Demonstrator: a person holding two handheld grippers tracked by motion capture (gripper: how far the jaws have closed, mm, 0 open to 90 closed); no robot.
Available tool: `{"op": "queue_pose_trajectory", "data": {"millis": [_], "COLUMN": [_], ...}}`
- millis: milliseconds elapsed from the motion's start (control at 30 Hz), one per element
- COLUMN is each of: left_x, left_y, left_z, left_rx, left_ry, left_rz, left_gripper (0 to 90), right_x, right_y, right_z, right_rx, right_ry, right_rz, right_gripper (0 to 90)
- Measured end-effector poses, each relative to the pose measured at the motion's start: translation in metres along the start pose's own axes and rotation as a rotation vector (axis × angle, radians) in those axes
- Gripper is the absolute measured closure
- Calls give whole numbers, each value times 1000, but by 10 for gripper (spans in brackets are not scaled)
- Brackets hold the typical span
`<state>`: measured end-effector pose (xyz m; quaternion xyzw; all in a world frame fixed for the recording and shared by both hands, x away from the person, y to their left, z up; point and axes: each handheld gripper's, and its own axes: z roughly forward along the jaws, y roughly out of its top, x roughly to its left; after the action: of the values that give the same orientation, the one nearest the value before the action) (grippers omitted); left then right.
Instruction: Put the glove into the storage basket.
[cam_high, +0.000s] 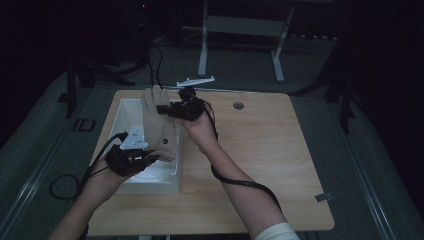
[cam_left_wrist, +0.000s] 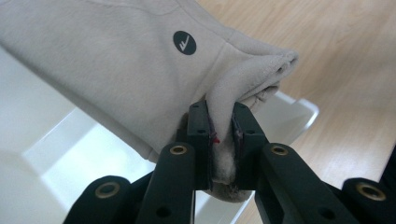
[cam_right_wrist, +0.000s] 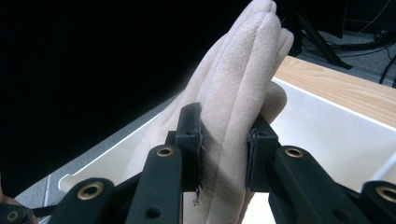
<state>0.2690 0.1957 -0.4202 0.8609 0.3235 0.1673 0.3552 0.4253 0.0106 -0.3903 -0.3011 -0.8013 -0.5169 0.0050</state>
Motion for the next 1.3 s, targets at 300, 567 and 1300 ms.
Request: {"op": "queue_pose_trajectory", "data": {"millis": [300, 567, 1300], "left_x": [10, 9, 16], "left_y": [-28, -42, -59], "left_z": [-7, 9, 56], "left_rx": [6, 4, 102], "left_ry": [22, 11, -17], "left_rz": [-63, -111, -149], "left_gripper": [814, 813, 809], "right_x": [9, 5, -8], "right_y": [-3, -14, -30], "right_z": [33, 48, 79], "right_rx": [45, 94, 266], "right_ry": [24, 5, -73], "right_rz": [-2, -2, -14], "right_gripper": [723, 723, 713]}}
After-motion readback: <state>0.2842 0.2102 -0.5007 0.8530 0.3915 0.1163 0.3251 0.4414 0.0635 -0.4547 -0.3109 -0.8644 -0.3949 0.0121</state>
